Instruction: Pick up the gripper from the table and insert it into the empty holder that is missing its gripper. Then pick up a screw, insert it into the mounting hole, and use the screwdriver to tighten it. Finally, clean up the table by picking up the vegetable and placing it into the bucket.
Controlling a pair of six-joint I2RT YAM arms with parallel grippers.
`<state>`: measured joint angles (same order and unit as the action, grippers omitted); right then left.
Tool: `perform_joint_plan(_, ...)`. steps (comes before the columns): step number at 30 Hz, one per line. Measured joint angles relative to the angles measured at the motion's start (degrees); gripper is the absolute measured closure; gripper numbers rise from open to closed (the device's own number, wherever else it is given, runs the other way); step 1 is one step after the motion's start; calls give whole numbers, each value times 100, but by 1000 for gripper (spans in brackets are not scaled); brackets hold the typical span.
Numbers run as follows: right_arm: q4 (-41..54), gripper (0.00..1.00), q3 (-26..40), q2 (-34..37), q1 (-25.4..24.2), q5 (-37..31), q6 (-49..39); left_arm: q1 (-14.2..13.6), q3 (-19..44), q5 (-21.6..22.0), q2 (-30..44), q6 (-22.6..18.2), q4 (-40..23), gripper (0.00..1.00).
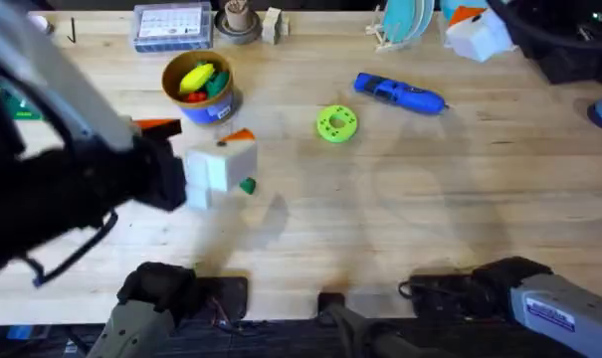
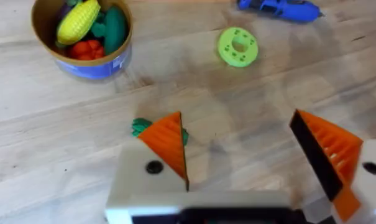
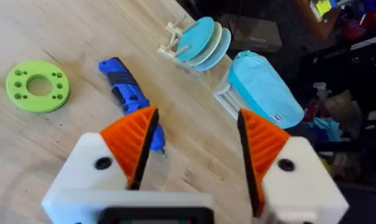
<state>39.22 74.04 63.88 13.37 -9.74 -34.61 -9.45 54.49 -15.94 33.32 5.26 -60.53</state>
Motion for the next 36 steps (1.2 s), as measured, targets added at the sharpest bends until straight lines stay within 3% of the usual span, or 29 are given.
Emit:
perform_joint_plan(5, 2, 186, 0, -1, 0, 0, -1, 0, 174, 6, 851, 10, -45, 8)
perform_joint_plan(8, 26, 186, 0, 0, 0, 8, 0, 0, 174, 17, 1217, 231, -34, 8)
perform_joint_plan(11, 67, 186, 0, 0, 0, 11, 0, 0, 174, 125, 1569, 866, -36, 8)
perform_joint_plan(16, 70, 186, 0, 0, 0, 11, 0, 0, 174, 463, 2286, 2414, -251, 8)
perform_joint_plan(20, 70, 187, 0, -1, 0, 11, -1, 0, 174, 528, 2893, 3349, -257, 8)
perform_joint_plan(30, 70, 186, 0, -1, 0, 11, 13, -38, 174, 616, 4175, 4657, -440, 8)
perform_joint_plan(36, 70, 186, 0, 0, 0, 11, 13, -413, 174, 1063, 4660, 5365, -411, 8)
